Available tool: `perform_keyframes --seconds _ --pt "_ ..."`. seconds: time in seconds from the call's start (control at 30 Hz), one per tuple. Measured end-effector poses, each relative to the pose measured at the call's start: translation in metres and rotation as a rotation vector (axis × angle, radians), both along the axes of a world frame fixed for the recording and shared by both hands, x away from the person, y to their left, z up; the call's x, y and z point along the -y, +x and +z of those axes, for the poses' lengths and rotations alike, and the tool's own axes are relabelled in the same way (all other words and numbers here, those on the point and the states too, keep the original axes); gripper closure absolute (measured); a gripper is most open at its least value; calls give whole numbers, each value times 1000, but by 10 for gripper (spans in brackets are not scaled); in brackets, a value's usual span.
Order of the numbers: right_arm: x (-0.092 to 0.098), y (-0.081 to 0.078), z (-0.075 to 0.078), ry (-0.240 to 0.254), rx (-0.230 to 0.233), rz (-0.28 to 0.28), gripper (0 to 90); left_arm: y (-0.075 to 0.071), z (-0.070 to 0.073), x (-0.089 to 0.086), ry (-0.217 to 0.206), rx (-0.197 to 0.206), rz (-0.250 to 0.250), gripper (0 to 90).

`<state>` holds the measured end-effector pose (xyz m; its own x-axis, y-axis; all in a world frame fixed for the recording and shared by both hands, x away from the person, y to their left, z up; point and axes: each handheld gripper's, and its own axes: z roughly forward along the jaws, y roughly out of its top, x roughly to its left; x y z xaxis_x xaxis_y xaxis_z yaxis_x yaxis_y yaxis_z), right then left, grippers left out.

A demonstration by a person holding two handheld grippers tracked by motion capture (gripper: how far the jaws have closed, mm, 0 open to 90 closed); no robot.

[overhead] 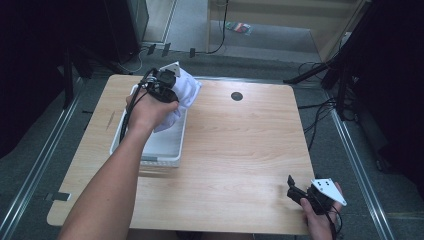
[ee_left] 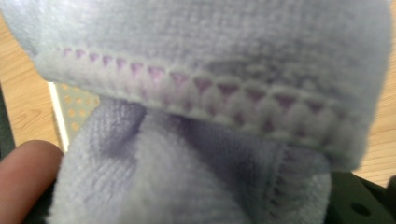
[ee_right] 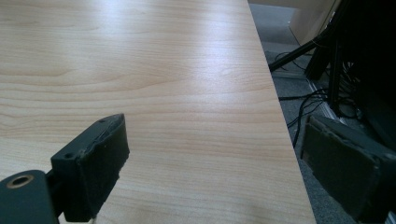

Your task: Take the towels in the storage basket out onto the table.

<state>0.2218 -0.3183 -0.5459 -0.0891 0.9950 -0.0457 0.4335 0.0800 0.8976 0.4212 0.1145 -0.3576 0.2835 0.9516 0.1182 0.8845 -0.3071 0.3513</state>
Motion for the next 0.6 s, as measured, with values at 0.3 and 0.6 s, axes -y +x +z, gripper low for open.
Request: perform_keyframes --seconds 0.3,0.6 --pt "0 0 0 1 2 2 80 4 -5 35 -17 -4 -47 621" --pt "1 0 0 2 3 7 79 6 -12 74 -32 -17 -102 621"
